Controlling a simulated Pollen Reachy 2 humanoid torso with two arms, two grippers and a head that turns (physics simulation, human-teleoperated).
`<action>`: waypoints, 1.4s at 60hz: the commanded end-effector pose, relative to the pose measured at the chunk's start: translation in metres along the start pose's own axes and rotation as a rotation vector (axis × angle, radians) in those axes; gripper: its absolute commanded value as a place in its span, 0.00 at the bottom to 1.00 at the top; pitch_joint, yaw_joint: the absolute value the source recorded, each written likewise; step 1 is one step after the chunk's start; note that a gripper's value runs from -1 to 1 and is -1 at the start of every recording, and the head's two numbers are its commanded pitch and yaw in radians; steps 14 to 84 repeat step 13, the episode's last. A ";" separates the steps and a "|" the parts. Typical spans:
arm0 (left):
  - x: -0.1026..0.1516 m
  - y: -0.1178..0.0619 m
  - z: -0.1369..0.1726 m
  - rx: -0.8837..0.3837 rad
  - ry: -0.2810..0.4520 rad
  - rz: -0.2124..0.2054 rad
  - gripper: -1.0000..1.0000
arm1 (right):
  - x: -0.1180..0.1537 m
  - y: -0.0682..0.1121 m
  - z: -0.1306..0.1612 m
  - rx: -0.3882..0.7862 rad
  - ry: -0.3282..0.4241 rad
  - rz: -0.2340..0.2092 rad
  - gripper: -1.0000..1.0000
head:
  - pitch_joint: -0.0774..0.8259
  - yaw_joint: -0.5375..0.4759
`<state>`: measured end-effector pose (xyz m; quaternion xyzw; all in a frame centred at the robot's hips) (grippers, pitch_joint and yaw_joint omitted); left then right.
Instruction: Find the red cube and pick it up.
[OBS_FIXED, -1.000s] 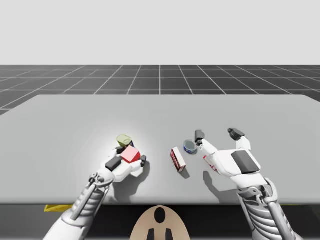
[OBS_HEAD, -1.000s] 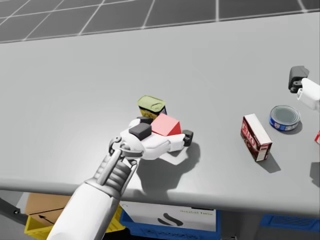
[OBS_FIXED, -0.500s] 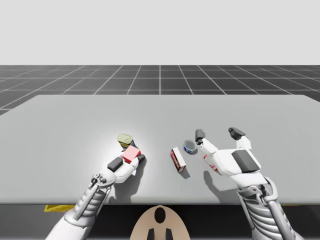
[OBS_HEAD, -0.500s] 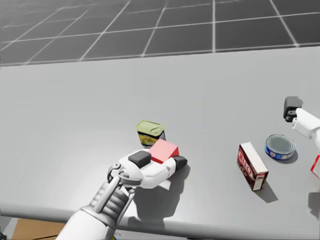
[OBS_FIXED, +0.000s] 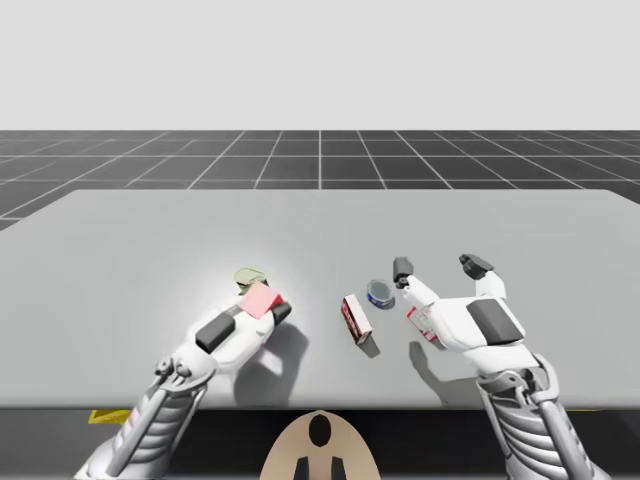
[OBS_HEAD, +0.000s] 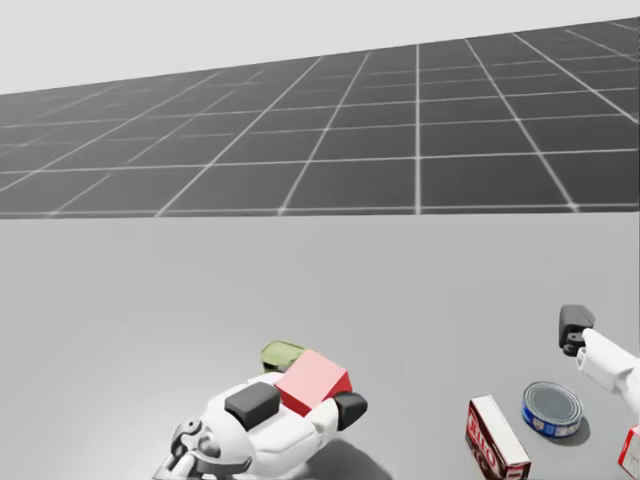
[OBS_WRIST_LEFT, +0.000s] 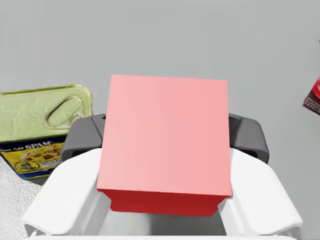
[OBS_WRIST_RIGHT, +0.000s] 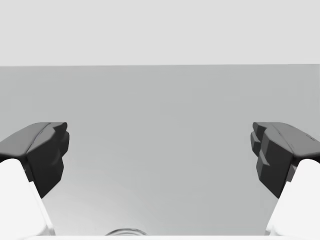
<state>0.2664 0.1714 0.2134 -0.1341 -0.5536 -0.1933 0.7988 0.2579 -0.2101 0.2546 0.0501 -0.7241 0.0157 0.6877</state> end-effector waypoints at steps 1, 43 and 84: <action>0.060 0.003 0.032 0.052 -0.059 -0.071 1.00 | 0.000 0.001 0.000 0.009 0.001 -0.032 0.00 | 0.46 0.73; 0.123 0.001 0.072 0.082 -0.242 -0.125 1.00 | 0.003 -0.006 0.001 0.028 -0.018 -0.058 0.00 | 0.45 0.73; 0.123 0.001 0.072 0.082 -0.242 -0.125 1.00 | 0.003 -0.006 0.001 0.028 -0.018 -0.058 0.00 | 0.45 0.73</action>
